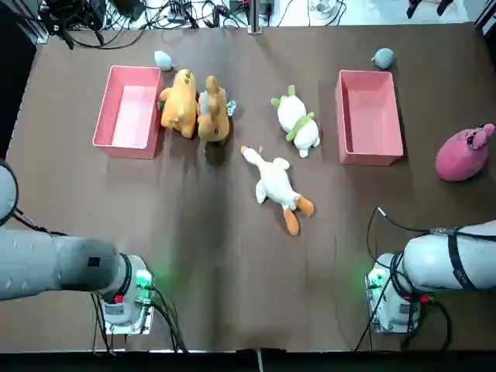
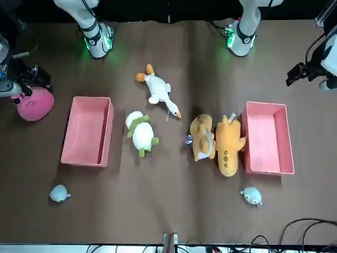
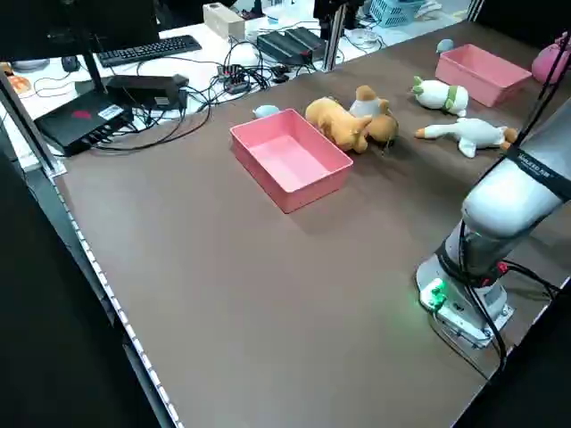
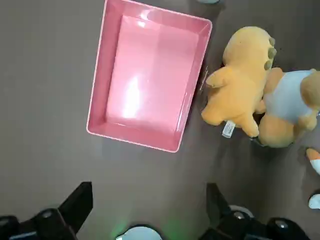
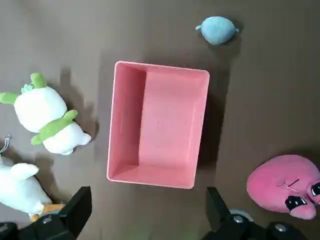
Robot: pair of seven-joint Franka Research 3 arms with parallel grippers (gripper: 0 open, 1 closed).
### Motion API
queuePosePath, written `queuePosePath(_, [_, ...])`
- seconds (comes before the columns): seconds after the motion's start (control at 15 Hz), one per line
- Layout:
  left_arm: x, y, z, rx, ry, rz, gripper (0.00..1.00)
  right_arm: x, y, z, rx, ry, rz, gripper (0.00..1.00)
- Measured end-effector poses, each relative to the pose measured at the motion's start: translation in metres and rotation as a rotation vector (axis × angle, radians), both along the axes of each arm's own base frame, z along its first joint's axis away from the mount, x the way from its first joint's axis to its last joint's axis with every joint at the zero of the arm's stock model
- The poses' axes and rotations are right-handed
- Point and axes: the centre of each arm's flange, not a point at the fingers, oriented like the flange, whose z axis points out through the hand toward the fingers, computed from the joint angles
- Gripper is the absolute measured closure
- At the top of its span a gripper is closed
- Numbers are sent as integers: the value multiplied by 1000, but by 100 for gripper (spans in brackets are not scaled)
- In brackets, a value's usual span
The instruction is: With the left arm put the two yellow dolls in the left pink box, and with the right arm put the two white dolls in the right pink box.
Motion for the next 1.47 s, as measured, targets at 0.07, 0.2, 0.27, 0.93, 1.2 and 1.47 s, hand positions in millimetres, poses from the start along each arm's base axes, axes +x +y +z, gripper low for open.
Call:
queuePosePath(0.07, [0,0,0,0,0,0,0,0,0,-2,0,3,0,0])
queuePosePath(0.2, [0,0,0,0,1,0,0,1,0,-5,0,9,0,0])
queuePosePath(0.27, [0,0,0,0,1,1,0,1,0,-6,0,11,0,0])
queuePosePath(0.93, [18,-27,-38,8,73,-46,0,12,52,-51,3,-14,102,0])
queuePosePath(1.2, [34,-32,-82,13,153,-56,0,16,74,-82,3,8,205,0])
queuePosePath(1.47, [56,-51,-126,9,199,-81,0,4,151,-164,10,-39,346,0])
